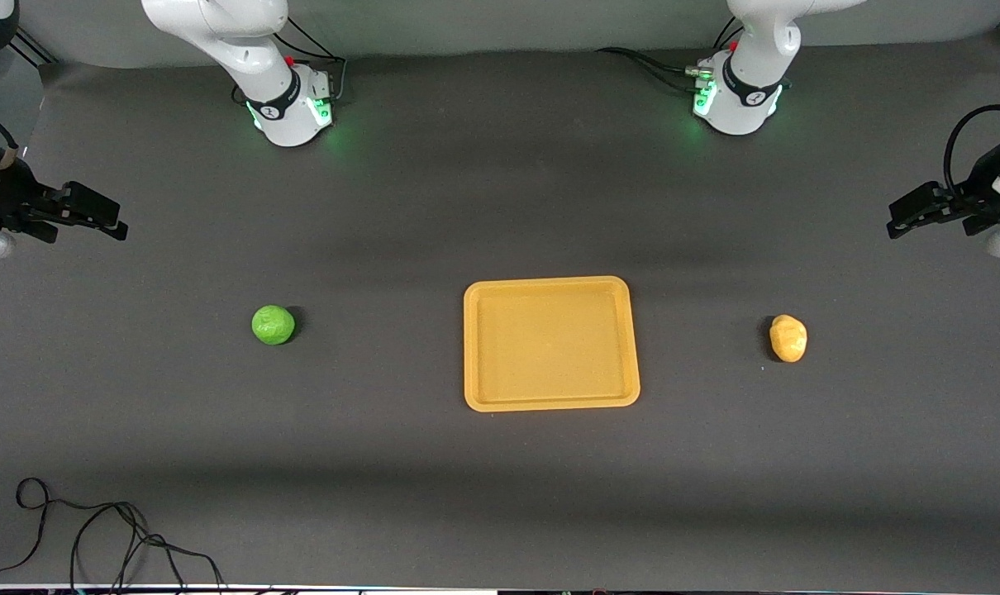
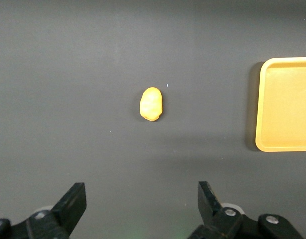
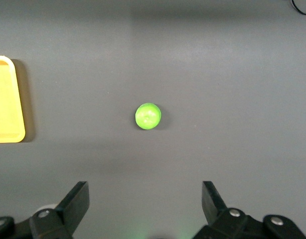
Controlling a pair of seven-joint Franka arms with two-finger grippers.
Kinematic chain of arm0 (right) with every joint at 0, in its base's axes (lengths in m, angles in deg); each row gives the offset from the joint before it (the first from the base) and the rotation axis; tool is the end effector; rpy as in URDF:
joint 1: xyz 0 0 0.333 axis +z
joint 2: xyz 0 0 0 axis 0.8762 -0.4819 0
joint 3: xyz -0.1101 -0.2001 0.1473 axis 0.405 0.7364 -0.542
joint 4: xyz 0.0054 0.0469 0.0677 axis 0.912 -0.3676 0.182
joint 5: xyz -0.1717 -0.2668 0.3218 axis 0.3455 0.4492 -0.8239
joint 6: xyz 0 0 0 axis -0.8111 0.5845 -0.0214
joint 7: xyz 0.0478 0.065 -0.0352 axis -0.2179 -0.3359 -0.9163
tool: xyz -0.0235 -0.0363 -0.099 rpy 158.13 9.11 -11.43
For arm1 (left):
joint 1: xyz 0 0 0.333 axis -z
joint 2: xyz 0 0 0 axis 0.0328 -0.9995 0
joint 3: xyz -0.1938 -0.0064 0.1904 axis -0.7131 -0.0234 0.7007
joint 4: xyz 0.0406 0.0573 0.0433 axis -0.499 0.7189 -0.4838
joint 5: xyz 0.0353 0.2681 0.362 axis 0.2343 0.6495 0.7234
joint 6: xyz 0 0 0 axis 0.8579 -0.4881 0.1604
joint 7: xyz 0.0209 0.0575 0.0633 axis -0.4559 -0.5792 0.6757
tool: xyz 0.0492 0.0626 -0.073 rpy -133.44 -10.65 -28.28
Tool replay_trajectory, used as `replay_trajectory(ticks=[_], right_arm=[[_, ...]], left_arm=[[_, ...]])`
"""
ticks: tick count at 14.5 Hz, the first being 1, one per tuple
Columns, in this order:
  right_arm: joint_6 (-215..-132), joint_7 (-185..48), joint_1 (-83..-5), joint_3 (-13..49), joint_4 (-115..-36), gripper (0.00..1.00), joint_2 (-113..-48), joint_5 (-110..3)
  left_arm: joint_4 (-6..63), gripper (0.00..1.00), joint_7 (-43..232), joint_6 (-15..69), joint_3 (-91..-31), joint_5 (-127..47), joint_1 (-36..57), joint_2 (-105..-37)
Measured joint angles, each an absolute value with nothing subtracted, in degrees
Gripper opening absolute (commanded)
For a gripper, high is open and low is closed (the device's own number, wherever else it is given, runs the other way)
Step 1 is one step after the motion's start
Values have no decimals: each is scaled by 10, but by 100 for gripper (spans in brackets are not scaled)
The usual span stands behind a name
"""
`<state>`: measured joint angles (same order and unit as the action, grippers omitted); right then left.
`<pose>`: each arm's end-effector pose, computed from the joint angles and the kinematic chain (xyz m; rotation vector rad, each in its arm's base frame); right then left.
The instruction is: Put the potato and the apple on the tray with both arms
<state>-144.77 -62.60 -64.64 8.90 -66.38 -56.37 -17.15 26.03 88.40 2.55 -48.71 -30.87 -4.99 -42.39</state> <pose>0.6051 0.0030 0.5843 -3.1320 0.0234 0.0642 0.6011 0.0081 0.5496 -3.1322 -0.0332 0.0482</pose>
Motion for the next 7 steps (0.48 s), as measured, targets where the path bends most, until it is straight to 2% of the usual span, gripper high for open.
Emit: replay_trajectory(ticks=[7], right_arm=[[-1447, -626, -646, 93, -664, 100, -563, -171]], left_arm=[[260, 100, 885, 1, -500, -310, -49, -410]])
